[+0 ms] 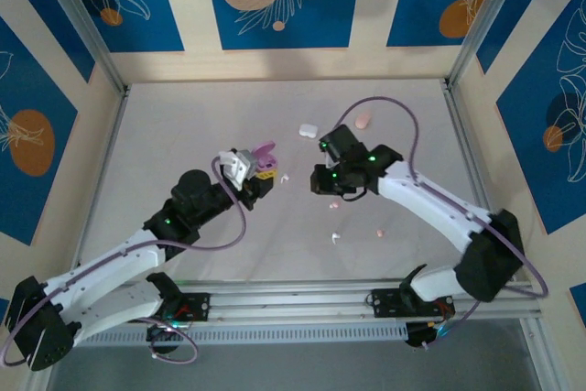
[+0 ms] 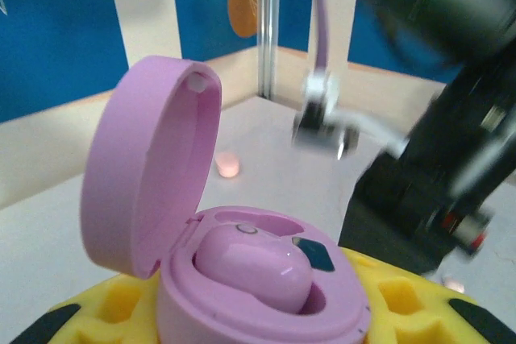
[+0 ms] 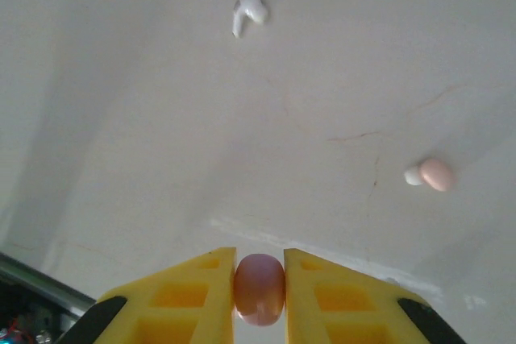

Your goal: Insert the wireless bluetooth earbuds into the charging case

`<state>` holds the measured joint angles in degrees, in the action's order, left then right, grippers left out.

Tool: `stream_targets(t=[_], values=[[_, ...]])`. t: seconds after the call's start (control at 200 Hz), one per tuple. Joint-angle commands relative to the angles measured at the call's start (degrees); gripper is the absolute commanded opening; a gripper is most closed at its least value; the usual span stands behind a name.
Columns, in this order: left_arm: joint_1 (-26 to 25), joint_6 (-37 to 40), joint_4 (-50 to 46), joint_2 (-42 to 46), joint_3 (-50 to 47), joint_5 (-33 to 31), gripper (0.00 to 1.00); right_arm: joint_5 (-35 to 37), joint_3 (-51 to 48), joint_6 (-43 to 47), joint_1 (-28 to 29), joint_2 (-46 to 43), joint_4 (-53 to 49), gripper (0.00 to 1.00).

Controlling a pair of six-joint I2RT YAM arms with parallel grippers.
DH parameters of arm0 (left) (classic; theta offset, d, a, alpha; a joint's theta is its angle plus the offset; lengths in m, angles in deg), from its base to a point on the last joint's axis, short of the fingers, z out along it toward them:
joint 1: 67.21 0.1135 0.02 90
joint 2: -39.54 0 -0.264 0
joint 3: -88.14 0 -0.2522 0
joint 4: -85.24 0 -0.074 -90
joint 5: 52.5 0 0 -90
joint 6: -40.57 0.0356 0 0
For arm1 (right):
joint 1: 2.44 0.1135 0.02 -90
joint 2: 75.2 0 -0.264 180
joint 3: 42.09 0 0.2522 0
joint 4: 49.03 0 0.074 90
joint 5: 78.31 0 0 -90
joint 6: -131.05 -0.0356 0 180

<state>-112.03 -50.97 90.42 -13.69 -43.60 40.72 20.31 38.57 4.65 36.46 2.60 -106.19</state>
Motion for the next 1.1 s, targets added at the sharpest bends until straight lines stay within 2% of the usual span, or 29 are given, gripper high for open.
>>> stream_targets(t=[0.0,0.16,0.43,1.095], values=[[-0.6,0.2,6.5,-1.6,-0.9,4.4,0.32,1.5,4.0,3.3,-0.3,-5.6,-3.8,0.21],[-0.7,0.3,9.8,-4.9,-1.0,8.6,0.33,-0.5,10.3,7.3,0.4,-7.8,-5.8,0.21],[-1.0,0.2,12.9,-9.0,-0.1,13.1,0.33,-0.1,16.7,11.4,4.4,-5.3,-6.9,0.21],[-1.4,-0.1,12.9,-9.9,1.2,14.5,0.33,0.9,17.9,12.1,6.7,-1.9,-4.9,0.21]])
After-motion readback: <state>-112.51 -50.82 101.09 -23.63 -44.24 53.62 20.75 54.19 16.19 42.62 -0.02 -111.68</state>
